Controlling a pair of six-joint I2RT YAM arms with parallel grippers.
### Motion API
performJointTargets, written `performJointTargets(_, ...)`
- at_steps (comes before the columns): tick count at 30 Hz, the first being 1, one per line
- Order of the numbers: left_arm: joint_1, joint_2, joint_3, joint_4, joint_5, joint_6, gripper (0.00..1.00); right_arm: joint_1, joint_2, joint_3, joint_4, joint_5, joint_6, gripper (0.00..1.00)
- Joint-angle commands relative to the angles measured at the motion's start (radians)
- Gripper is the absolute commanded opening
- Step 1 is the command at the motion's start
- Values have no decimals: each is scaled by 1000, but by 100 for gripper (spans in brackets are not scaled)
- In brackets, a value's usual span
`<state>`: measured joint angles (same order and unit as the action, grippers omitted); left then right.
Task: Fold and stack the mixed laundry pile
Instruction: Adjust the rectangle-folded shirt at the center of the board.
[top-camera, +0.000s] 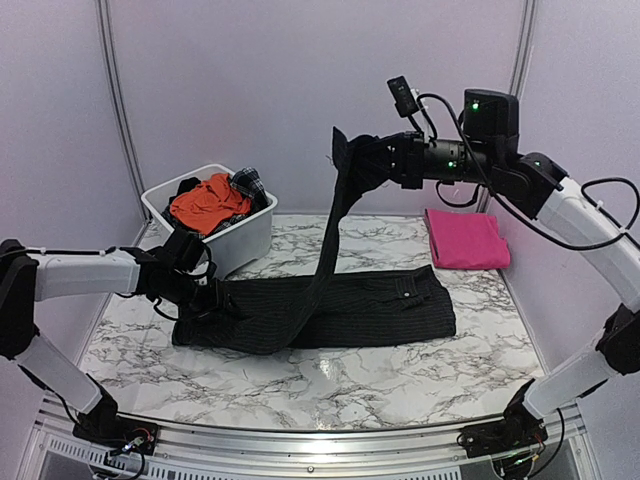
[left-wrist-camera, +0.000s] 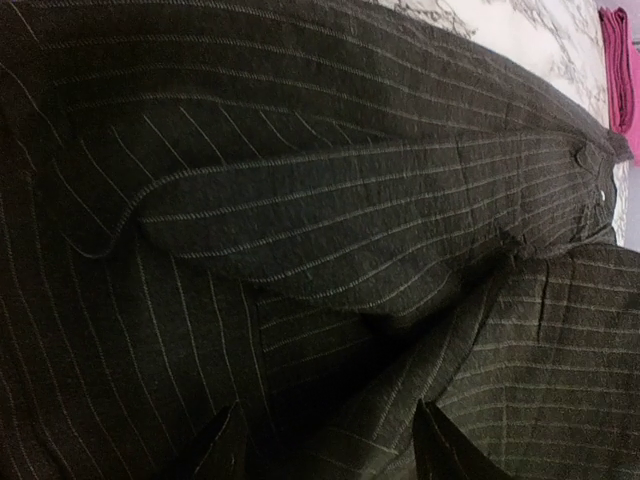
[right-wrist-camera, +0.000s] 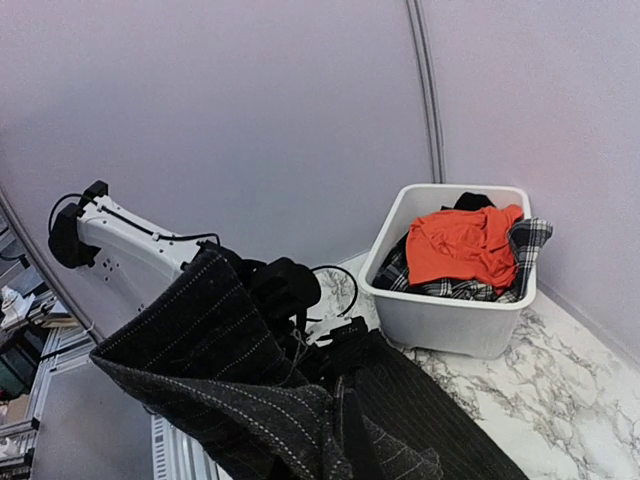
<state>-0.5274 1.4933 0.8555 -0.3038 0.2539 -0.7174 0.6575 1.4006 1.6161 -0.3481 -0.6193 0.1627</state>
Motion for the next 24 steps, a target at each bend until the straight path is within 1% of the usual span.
performJointTargets(1,4,-5,-50,-14,186,6,58,12,-12,19,-12,19,27,0)
performJointTargets(6,4,1,-176,-55,244,-36,48,11,30,82,-47,51,21,0)
performJointTargets(9,4,25,-230,-61,245,-56,47,2,46,86,-27,49,38,0)
performJointTargets(12,6,12,-232,-76,208,-63,47,-17,65,88,-29,55,50,0)
performJointTargets(13,7,-1,-222,-81,193,-62,48,-26,72,86,-36,66,54,0)
performJointTargets(14,11,-19,-207,-89,177,-60,52,-37,81,81,-43,72,61,0)
performJointTargets(16,16,-66,-169,-89,146,-54,64,-69,99,67,-48,74,81,0)
performJointTargets(19,26,-135,-92,-91,100,-16,75,-108,114,30,-40,84,106,0)
performJointTargets(22,33,-196,-15,-114,28,30,84,-145,140,14,-18,92,131,0)
performJointTargets(24,33,-220,16,-117,5,63,90,-175,170,28,6,77,163,0)
